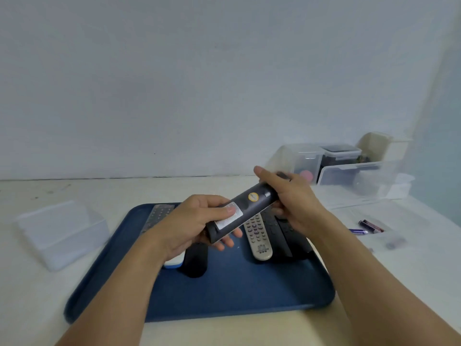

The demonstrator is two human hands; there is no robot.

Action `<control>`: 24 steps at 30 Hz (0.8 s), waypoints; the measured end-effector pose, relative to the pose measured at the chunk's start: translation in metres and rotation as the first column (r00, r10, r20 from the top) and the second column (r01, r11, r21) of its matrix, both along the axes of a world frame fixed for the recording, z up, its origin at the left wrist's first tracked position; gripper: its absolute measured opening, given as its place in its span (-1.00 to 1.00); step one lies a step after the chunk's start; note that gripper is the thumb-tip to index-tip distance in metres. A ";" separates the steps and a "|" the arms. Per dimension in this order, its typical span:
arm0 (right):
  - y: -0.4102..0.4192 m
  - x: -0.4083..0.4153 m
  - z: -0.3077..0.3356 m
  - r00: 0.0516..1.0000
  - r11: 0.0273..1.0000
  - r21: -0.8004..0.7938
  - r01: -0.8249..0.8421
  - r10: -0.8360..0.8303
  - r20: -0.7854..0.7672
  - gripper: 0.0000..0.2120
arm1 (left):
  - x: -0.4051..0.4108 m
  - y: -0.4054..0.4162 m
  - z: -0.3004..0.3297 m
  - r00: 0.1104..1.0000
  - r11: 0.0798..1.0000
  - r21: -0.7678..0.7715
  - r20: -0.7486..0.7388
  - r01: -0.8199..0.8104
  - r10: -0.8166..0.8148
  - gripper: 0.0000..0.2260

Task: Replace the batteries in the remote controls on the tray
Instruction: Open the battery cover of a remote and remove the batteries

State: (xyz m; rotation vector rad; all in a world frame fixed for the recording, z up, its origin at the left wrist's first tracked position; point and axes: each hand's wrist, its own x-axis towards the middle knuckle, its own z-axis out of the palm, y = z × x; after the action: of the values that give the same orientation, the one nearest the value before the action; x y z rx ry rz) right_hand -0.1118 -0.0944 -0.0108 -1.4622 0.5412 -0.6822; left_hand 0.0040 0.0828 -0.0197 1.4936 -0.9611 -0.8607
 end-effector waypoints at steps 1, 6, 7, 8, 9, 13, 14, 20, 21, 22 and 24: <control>0.001 0.002 -0.002 0.998 0.996 -0.071 0.048 -0.044 0.047 -0.64 | -0.005 -0.001 0.001 0.997 0.999 -0.002 -0.061 0.050 -0.050 -0.77; 0.011 0.005 -0.011 0.995 0.955 -0.291 -0.057 0.078 0.061 -0.51 | -0.031 -0.020 -0.009 0.942 0.992 -0.127 -0.333 0.004 -0.047 -0.73; 0.011 0.007 -0.013 0.996 0.933 -0.353 -0.071 0.087 0.029 -0.52 | -0.033 -0.024 -0.012 0.943 0.989 -0.138 -0.333 -0.050 0.001 -0.76; 0.010 0.008 -0.014 0.997 0.910 -0.410 -0.067 0.075 0.004 -0.52 | -0.034 -0.027 -0.014 0.947 0.986 -0.138 -0.319 -0.090 0.041 -0.77; 0.008 0.009 -0.015 0.998 0.890 -0.453 -0.057 0.058 -0.011 -0.52 | -0.034 -0.028 -0.016 0.951 0.985 -0.133 -0.302 -0.113 0.068 -0.79; -0.001 0.010 -0.016 0.998 0.829 -0.558 -0.047 0.020 -0.053 -0.44 | -0.037 -0.032 -0.019 0.953 0.985 -0.110 -0.287 -0.135 0.099 -0.81; -0.003 0.011 -0.017 0.998 0.824 -0.564 -0.051 0.025 -0.054 -0.45 | -0.037 -0.033 -0.019 0.952 0.984 -0.106 -0.288 -0.140 0.104 -0.82; -0.011 0.014 -0.018 0.999 0.824 -0.565 -0.040 0.030 -0.026 -0.55 | -0.034 -0.038 -0.020 0.961 0.984 -0.106 -0.249 -0.146 0.116 -0.85; -0.012 0.014 -0.019 0.999 0.825 -0.564 -0.037 0.029 -0.024 -0.55 | -0.034 -0.039 -0.020 0.962 0.984 -0.101 -0.246 -0.148 0.119 -0.85; -0.013 0.014 -0.019 0.999 0.824 -0.565 -0.036 0.028 -0.024 -0.55 | -0.035 -0.040 -0.020 0.962 0.984 -0.098 -0.245 -0.152 0.124 -0.85; -0.015 0.013 -0.019 1.000 0.817 -0.576 -0.029 0.017 -0.026 -0.55 | -0.036 -0.042 -0.019 0.963 0.984 -0.093 -0.239 -0.154 0.128 -0.85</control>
State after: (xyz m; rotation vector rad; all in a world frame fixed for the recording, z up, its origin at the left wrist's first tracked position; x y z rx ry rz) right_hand -0.0986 -0.1092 -0.0298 -2.0444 0.3369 -0.8601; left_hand -0.0317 0.0408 -0.0382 1.3165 -0.7091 -0.8430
